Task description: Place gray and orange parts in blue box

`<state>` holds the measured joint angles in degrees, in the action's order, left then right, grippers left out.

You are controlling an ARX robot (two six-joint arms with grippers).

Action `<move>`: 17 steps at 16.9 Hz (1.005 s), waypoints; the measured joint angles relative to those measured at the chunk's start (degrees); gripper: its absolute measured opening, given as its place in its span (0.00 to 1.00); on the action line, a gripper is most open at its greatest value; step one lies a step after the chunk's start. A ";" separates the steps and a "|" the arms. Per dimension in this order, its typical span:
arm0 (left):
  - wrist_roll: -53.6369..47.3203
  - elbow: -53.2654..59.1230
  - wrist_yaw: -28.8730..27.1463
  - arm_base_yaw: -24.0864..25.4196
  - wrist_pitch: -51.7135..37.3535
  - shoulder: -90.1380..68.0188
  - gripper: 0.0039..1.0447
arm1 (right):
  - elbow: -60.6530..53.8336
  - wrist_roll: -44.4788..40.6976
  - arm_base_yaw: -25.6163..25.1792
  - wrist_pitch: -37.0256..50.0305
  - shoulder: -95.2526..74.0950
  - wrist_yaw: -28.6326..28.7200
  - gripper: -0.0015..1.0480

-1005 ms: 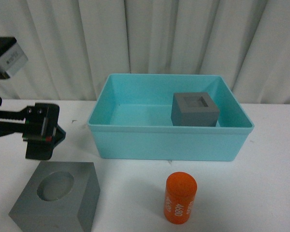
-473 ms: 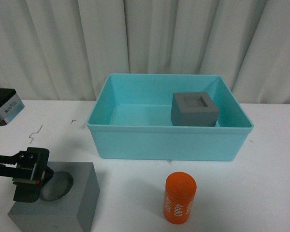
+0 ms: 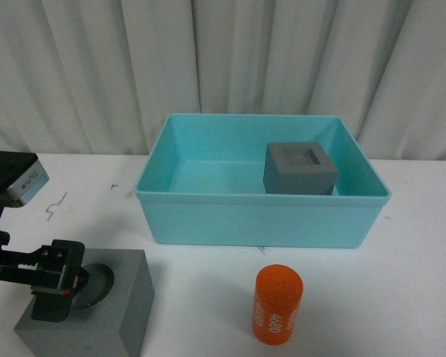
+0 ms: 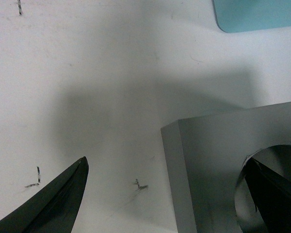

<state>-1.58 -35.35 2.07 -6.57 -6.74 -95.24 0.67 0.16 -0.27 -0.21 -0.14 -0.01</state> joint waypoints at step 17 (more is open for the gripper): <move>-2.93 -12.68 1.81 -3.41 16.83 11.96 0.21 | 0.00 0.00 0.00 0.00 0.00 0.00 0.94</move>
<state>-4.51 -48.03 3.88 -9.98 10.09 -83.29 0.67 0.16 -0.27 -0.21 -0.14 -0.01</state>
